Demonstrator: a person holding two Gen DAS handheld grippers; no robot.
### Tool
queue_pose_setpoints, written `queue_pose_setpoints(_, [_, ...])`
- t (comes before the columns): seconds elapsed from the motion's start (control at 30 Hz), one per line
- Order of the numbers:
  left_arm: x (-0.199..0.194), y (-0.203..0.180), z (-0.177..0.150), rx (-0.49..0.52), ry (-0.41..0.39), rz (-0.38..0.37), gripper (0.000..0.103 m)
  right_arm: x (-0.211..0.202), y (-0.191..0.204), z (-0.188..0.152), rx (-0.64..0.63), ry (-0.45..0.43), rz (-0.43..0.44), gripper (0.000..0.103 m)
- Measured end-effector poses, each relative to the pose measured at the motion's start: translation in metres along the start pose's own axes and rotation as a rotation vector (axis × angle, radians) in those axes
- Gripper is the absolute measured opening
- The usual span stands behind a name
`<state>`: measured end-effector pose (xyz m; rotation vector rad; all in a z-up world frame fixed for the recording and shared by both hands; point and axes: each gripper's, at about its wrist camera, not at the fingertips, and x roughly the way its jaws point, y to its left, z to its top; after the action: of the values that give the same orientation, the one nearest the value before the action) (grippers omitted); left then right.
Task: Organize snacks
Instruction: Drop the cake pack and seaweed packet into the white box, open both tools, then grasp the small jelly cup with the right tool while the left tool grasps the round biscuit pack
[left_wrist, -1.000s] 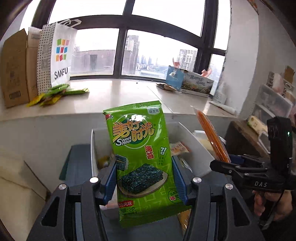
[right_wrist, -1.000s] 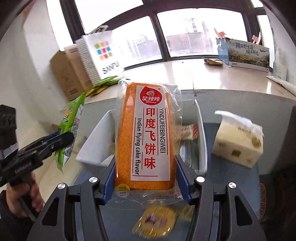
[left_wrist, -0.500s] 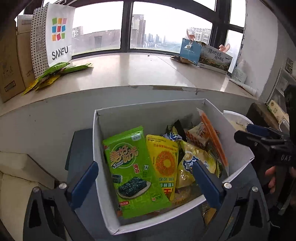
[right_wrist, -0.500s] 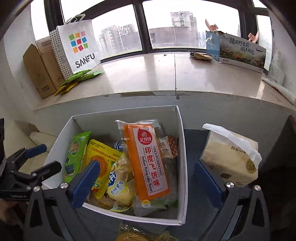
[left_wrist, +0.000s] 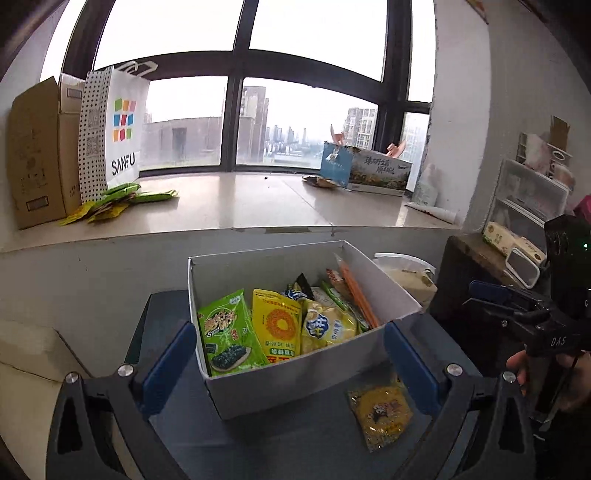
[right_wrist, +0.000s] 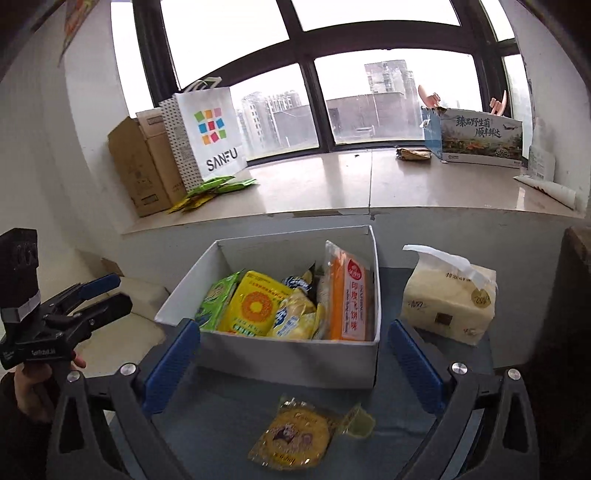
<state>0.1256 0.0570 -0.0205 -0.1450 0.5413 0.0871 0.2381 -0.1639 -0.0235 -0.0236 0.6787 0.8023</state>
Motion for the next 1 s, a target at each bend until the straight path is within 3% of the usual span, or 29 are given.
queue_pose_setpoints(0.2, [-0.048,-0.028,-0.039,0.012,-0.008,-0.049,0.103,-0.053,0.024,-0.058,-0.035,-0.052,-0.004,0.103])
queue_pose_setpoints(0.37, [-0.072,-0.039,-0.063,-0.069,0.016,-0.130,0.103,-0.083,0.031,-0.099,-0.031,-0.072,-0.022,0.103])
queue_pose_setpoints(0.47, [-0.080,-0.042,-0.071,-0.066,0.011,-0.121,0.103,-0.089,0.027,-0.113,-0.005,-0.057,-0.010,0.103])
queue_pose_setpoints(0.8, [-0.085,-0.033,-0.074,-0.097,-0.001,-0.108,0.103,-0.068,-0.001,-0.114,0.013,-0.039,-0.059,0.103])
queue_pose_setpoints(1.0, [-0.081,-0.036,-0.076,-0.084,0.013,-0.111,0.103,-0.008,-0.036,-0.105,0.033,0.080,-0.051,0.103])
